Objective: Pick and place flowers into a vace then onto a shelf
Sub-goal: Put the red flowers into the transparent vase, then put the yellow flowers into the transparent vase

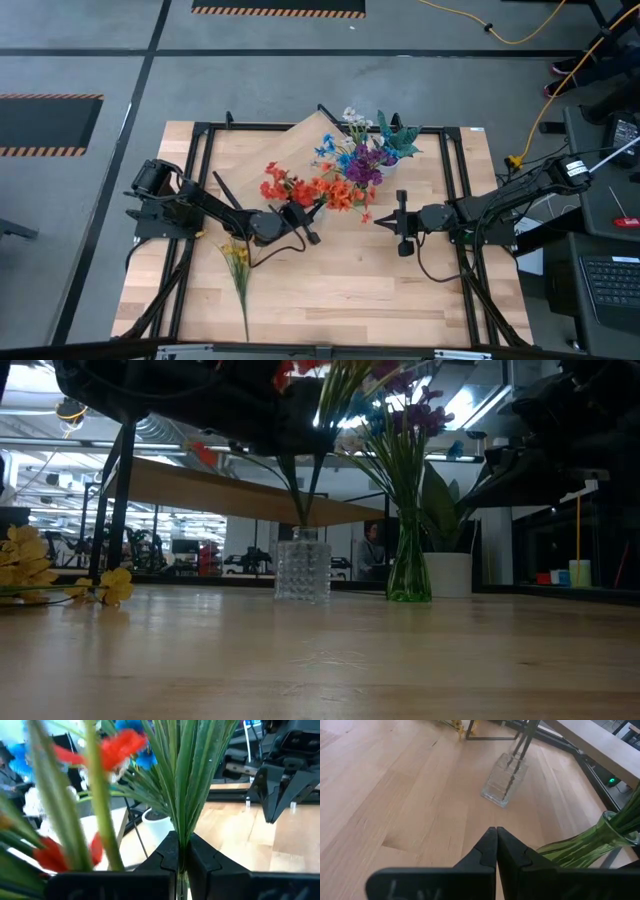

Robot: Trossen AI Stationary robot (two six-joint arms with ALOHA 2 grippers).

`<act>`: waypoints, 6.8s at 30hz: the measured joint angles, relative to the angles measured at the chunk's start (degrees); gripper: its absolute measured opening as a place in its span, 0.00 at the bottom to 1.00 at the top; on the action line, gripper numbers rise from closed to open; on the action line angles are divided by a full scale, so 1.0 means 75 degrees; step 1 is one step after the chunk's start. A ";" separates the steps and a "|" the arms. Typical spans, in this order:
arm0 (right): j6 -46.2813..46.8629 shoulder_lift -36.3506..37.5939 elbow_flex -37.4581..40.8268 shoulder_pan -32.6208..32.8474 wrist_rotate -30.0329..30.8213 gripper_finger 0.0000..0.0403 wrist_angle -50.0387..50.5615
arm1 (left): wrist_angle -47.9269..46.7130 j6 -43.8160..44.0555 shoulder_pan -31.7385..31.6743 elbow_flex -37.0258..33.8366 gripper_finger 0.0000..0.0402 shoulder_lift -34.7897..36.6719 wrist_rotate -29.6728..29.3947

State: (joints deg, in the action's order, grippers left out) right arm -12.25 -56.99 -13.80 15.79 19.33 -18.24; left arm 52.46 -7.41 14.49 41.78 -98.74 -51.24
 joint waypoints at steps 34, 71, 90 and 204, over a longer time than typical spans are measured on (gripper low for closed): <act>-0.0004 -0.0001 0.0000 -0.0003 0.0003 0.02 0.0018 | -0.0561 0.0717 0.0086 0.0009 0.15 -0.0297 0.0004; 0.0055 0.0000 0.0000 0.0000 0.0003 0.02 0.0106 | -0.2684 0.1287 0.1144 0.0323 0.36 -0.0219 -0.1466; 0.0029 -0.0001 0.0000 -0.0001 0.0003 0.02 0.0105 | -0.3229 0.0376 0.2162 0.1714 0.23 -0.0195 -0.0624; -0.0268 0.0000 0.0000 -0.0003 0.0009 0.02 0.0094 | -1.4075 1.8316 0.4764 0.2865 0.43 -0.1188 0.5246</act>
State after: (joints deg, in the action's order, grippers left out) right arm -14.26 -56.99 -13.80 15.77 19.40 -17.54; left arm -53.10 129.96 50.22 63.26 -107.65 -11.89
